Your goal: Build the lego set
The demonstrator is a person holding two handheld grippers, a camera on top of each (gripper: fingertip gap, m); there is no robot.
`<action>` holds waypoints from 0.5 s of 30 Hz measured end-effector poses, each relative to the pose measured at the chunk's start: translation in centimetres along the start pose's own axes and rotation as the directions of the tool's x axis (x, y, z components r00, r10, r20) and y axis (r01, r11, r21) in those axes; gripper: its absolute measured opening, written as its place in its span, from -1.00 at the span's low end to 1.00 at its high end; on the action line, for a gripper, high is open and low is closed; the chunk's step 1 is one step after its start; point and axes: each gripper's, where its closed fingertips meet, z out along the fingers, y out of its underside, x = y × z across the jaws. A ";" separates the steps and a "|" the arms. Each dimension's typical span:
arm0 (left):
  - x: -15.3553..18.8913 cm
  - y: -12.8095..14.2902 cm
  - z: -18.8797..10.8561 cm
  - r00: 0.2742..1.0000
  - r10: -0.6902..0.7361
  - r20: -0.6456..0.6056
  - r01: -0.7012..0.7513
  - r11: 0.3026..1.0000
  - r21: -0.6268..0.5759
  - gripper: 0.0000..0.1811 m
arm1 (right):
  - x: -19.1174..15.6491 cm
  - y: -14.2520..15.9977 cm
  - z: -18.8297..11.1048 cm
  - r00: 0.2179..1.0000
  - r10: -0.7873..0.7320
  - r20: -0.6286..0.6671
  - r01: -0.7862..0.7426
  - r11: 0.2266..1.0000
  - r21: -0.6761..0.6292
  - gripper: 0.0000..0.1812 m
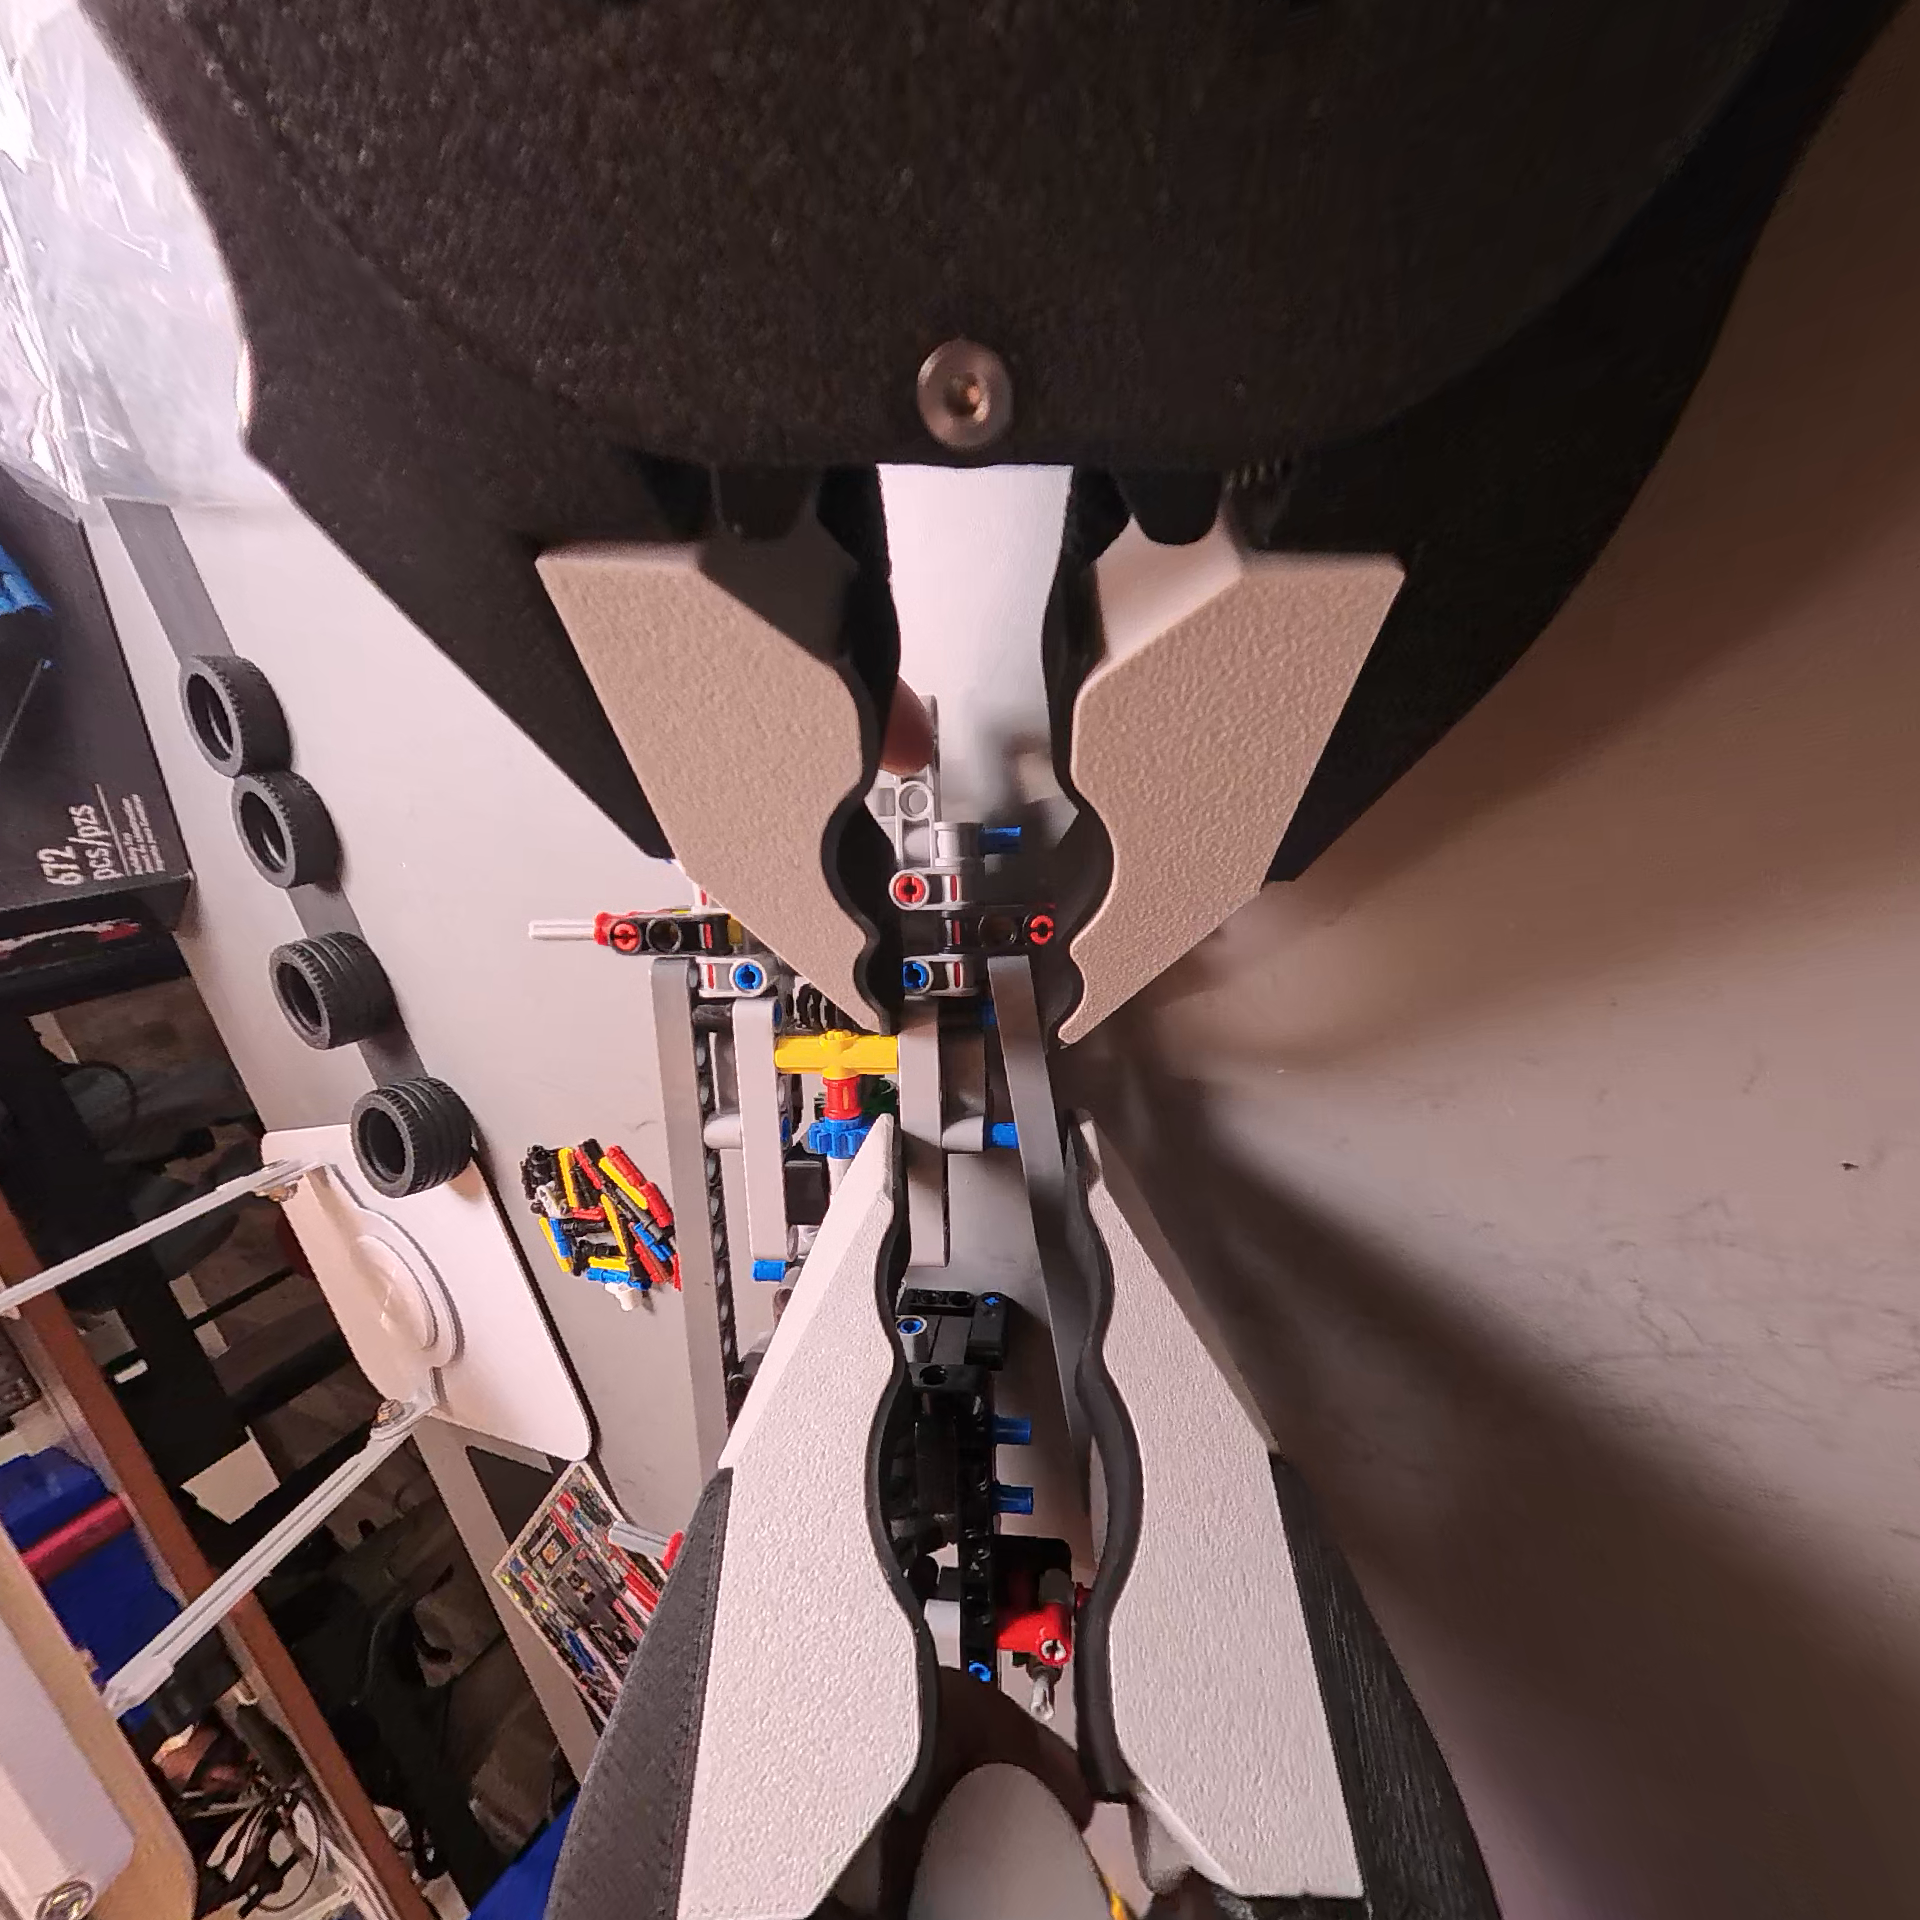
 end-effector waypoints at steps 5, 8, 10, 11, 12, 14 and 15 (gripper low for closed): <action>0.2 -0.1 0.0 0.997 0.082 -0.005 -0.082 0.997 0.007 -0.67 | -0.1 0.0 -0.1 1.000 -0.016 -0.003 0.016 1.000 -0.005 -0.75; 0.2 -0.1 0.0 0.993 0.114 -0.007 -0.114 0.993 -0.001 -0.75 | -0.1 -0.1 -0.1 0.999 -0.034 -0.007 0.034 0.999 -0.004 -0.79; 0.2 -0.2 -0.1 0.993 0.117 -0.023 -0.118 0.993 -0.008 -0.75 | -0.3 -0.2 -0.2 0.999 -0.040 -0.002 0.039 0.999 -0.005 -0.79; 0.3 -0.2 -0.1 0.990 0.140 -0.022 -0.140 0.990 -0.019 -0.75 | -0.4 -0.2 -0.2 0.999 -0.054 -0.009 0.054 0.998 -0.014 -0.79; 0.4 -0.2 -0.1 0.988 0.156 -0.016 -0.156 0.988 -0.021 -0.75 | -0.4 -0.2 -0.2 0.998 -0.068 -0.013 0.068 0.997 -0.024 -0.79; 0.4 -0.2 -0.1 0.990 0.138 -0.017 -0.138 0.990 -0.005 -0.74 | -0.4 -0.2 -0.2 0.998 -0.054 -0.010 0.054 0.998 -0.017 -0.79; 0.4 -0.2 -0.1 0.991 0.134 -0.012 -0.134 0.991 0.004 -0.74 | -0.4 -0.2 -0.2 0.998 -0.056 -0.009 0.056 0.998 -0.015 -0.78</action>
